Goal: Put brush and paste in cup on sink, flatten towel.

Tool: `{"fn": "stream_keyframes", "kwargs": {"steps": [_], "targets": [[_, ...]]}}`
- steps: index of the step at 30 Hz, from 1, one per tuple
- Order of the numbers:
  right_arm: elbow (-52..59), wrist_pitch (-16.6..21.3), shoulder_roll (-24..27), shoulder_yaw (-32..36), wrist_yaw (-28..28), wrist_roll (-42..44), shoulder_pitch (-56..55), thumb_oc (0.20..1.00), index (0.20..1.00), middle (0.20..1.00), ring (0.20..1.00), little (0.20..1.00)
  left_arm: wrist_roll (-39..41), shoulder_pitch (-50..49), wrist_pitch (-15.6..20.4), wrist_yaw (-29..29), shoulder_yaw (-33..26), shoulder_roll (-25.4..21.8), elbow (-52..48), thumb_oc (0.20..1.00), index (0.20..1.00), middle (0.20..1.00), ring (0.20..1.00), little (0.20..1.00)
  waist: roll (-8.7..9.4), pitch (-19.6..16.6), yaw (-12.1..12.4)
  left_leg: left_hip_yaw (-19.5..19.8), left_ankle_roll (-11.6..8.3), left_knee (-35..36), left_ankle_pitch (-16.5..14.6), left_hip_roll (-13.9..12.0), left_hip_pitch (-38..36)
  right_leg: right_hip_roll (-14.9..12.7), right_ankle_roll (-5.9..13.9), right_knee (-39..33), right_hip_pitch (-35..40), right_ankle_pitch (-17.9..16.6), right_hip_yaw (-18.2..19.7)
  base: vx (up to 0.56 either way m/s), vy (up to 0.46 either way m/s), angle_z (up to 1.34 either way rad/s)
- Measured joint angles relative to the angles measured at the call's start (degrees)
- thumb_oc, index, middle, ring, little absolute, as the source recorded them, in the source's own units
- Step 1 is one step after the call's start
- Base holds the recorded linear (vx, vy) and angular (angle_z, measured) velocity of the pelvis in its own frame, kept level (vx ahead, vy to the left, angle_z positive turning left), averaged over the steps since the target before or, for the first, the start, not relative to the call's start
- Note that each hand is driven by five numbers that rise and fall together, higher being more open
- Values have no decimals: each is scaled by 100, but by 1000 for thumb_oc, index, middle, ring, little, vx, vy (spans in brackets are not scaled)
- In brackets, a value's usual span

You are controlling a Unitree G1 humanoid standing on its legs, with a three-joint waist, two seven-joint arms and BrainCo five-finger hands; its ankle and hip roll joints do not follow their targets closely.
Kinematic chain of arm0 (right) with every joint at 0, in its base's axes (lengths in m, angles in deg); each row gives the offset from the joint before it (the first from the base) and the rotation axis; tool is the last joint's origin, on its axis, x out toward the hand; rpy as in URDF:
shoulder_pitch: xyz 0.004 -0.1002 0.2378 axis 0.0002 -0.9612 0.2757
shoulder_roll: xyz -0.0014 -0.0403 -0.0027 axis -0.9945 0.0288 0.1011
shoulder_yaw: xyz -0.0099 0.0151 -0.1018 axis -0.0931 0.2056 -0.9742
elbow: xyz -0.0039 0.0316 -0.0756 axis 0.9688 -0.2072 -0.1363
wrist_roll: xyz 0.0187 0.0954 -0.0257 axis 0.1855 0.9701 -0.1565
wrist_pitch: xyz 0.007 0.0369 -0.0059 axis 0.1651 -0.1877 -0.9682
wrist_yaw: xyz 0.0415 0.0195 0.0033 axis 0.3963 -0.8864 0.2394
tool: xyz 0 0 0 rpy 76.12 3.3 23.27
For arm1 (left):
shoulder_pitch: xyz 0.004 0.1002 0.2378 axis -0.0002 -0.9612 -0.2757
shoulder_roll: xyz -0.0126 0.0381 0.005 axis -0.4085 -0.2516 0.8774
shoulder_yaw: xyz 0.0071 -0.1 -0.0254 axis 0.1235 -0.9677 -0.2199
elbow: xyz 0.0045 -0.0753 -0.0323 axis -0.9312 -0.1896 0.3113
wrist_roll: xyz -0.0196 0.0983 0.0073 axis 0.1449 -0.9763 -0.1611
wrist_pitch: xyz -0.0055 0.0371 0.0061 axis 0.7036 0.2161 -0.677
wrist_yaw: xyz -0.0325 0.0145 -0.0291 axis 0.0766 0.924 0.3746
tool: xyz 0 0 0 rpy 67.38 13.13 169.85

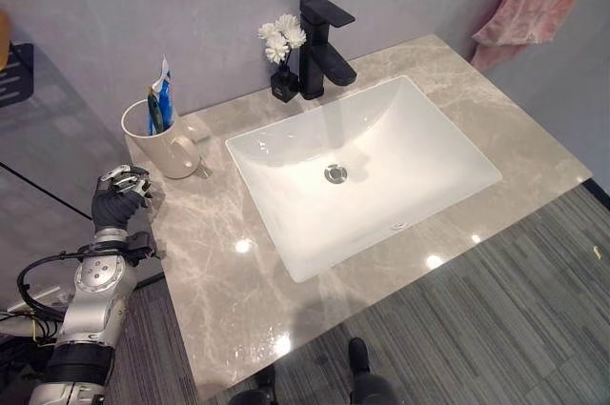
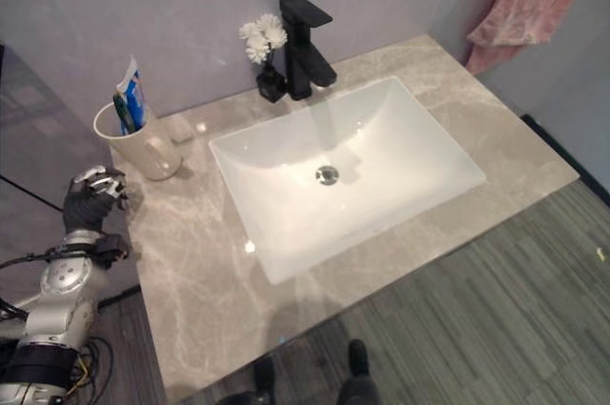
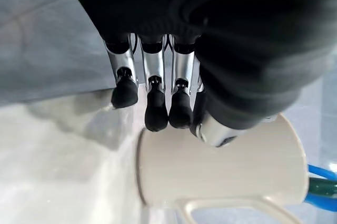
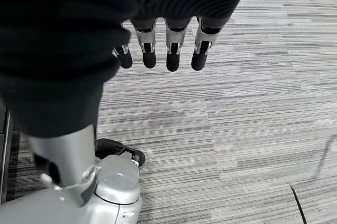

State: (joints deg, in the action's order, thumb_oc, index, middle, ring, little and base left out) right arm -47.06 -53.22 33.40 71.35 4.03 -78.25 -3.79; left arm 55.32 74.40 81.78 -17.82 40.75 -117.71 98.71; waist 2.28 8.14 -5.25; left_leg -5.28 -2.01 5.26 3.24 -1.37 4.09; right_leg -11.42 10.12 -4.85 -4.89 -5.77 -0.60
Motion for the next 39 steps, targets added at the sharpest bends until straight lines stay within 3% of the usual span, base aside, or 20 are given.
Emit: {"fn": "stream_keyframes", "kwargs": {"steps": [12, 17, 30, 39], "targets": [[18, -34, 67, 0, 12, 4, 9, 1000, 1000, 1000, 1000, 1000, 2, -41, -117, -88, 7, -15, -5, 200, 200, 200, 200, 200, 148, -235, -7, -17, -66, 13, 3, -153, 30, 143, -94, -10, -58, 65, 0, 6, 1, -1], [45, -70, 168, -94, 13, 4, 9, 1000, 1000, 1000, 1000, 1000, 72, -68, -170, -137, 89, -337, 87, 200, 200, 200, 200, 200, 118, -359, -15, -15, -118, -6, 66, -183, 196, 172, -116, -40, -221, 43, -9, -5, -6, 0], [70, -78, 199, -115, 51, 9, -4, 1000, 1000, 1000, 1000, 1000, 124, 429, -243, -173, 425, -999, 561, 200, 200, 200, 200, 200, 39, -300, -50, -48, -169, -9, 104, -268, 382, 267, -152, -45, -434, 0, 5, 1, -1, -1], [74, -77, 196, -233, 135, 14, 8, 1000, 1000, 1000, 1000, 1000, 118, 665, -241, -258, 514, -1008, 583, 200, 200, 200, 200, 200, 107, -225, -54, -151, -178, -15, 109, -277, 405, 277, -156, -20, -514, -10, 80, 3, -2, -4]]}}
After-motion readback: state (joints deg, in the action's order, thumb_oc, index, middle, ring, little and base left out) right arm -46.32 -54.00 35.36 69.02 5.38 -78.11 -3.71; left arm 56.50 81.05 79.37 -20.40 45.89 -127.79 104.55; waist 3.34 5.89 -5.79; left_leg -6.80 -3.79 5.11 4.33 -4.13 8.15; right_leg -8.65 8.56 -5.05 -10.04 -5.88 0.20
